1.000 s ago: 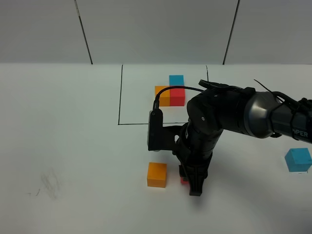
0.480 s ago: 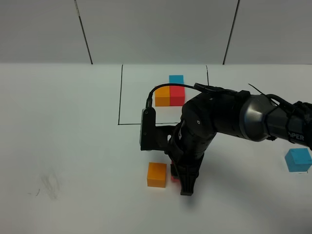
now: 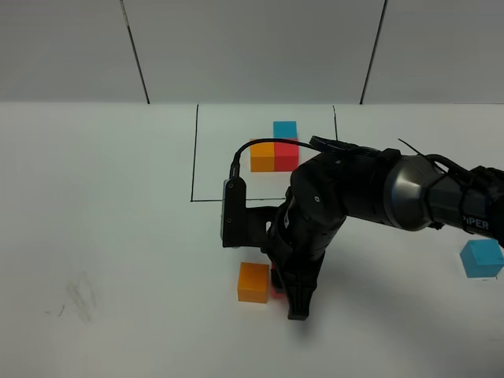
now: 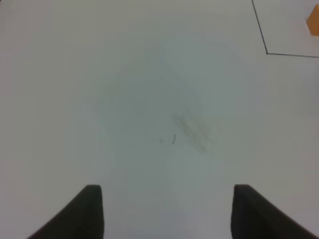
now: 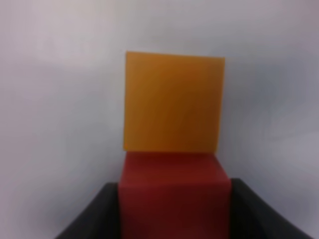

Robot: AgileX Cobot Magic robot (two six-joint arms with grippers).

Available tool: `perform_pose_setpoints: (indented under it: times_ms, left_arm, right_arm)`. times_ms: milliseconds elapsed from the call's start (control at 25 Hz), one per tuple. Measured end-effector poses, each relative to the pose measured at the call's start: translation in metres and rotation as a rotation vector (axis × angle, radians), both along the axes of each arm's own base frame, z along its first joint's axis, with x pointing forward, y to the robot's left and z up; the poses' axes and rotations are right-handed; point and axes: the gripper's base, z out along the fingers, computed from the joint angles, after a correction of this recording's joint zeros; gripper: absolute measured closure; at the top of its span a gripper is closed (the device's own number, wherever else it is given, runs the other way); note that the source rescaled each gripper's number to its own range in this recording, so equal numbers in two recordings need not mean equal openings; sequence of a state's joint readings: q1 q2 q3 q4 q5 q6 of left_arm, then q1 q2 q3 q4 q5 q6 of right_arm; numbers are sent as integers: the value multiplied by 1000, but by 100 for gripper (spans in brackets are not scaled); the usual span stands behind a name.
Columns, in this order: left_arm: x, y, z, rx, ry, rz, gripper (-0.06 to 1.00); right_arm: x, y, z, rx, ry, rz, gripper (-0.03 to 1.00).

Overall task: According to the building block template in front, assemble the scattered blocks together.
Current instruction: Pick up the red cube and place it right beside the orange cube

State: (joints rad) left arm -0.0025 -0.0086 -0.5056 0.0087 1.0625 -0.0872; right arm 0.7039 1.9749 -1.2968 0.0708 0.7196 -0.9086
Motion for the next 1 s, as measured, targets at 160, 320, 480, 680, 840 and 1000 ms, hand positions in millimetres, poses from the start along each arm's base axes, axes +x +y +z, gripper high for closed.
perform_pose_setpoints:
  times_ms: [160, 320, 480, 680, 840, 1000]
  left_arm:
    - [0, 0, 0, 0, 0, 0, 70]
    - [0, 0, 0, 0, 0, 0, 70]
    - [0, 0, 0, 0, 0, 0, 70]
    - [0, 0, 0, 0, 0, 0, 70]
    - [0, 0, 0, 0, 0, 0, 70]
    - [0, 0, 0, 0, 0, 0, 70]
  right_arm:
    - [0, 0, 0, 3, -3, 3, 75]
    - [0, 1, -2, 1, 0, 3, 75]
    - [2, 2, -8, -2, 3, 3, 75]
    - [2, 2, -8, 0, 0, 3, 75]
    - [2, 2, -12, 0, 10, -2, 75]
    - [2, 2, -14, -3, 15, -3, 75]
